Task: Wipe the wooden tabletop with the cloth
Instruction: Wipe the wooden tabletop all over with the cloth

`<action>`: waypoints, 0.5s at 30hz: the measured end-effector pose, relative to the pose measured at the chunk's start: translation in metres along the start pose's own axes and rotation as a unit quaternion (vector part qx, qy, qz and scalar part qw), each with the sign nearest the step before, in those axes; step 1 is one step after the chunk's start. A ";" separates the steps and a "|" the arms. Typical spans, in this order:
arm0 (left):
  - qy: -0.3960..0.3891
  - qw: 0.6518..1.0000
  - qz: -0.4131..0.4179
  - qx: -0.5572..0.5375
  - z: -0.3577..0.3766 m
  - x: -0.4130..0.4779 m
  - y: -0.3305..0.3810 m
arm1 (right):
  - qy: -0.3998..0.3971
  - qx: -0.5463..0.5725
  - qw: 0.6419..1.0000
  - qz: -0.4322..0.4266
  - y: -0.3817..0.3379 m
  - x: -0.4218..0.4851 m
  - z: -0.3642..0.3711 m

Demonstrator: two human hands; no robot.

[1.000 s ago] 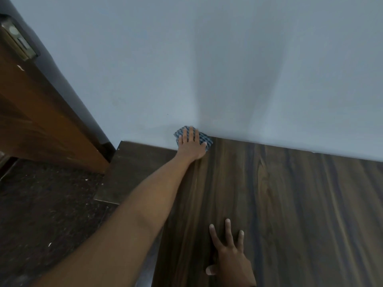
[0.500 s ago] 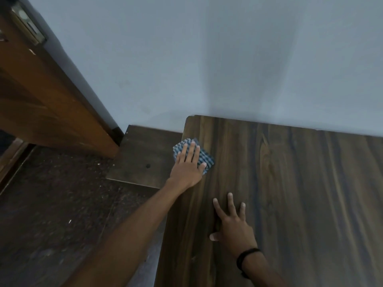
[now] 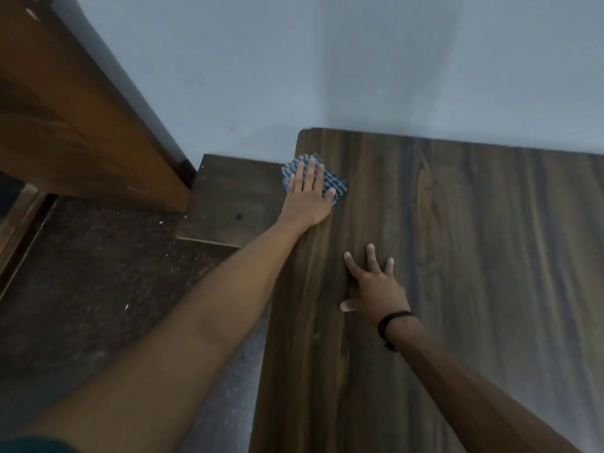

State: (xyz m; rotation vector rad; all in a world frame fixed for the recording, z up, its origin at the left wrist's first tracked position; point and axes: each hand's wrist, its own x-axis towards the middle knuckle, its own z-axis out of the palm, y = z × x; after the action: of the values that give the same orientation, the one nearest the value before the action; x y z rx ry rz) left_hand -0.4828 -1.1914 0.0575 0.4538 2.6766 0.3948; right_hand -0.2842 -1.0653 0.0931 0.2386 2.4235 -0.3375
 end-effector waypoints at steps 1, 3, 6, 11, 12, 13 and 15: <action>0.001 1.000 -0.001 0.000 0.008 -0.022 -0.001 | 0.001 0.002 1.000 -0.001 0.000 0.000 0.000; 0.001 1.000 -0.007 0.001 0.026 -0.066 -0.003 | 0.006 -0.004 1.000 -0.008 0.000 -0.002 -0.001; 0.020 1.000 -0.019 0.008 0.053 -0.129 -0.003 | 0.014 -0.017 1.000 -0.017 0.000 -0.004 0.000; 0.055 0.997 -0.039 0.027 0.100 -0.220 -0.004 | -0.001 -0.014 0.999 -0.045 0.013 -0.009 -0.015; 0.055 0.997 -0.044 0.031 0.107 -0.238 -0.004 | -0.004 -0.013 0.999 -0.049 0.021 -0.013 -0.017; 0.052 0.997 -0.049 0.032 0.113 -0.255 -0.004 | -0.006 -0.020 0.998 -0.051 0.028 -0.018 -0.015; 0.044 0.997 -0.052 0.037 0.125 -0.288 -0.005 | -0.012 -0.052 0.998 -0.046 0.041 -0.030 -0.005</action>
State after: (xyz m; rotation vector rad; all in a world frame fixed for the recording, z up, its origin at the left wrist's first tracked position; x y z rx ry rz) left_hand -0.1807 -1.2762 0.0416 0.3227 2.7933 0.2923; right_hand -0.2537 -1.0271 0.1088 0.0775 2.4251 -0.2519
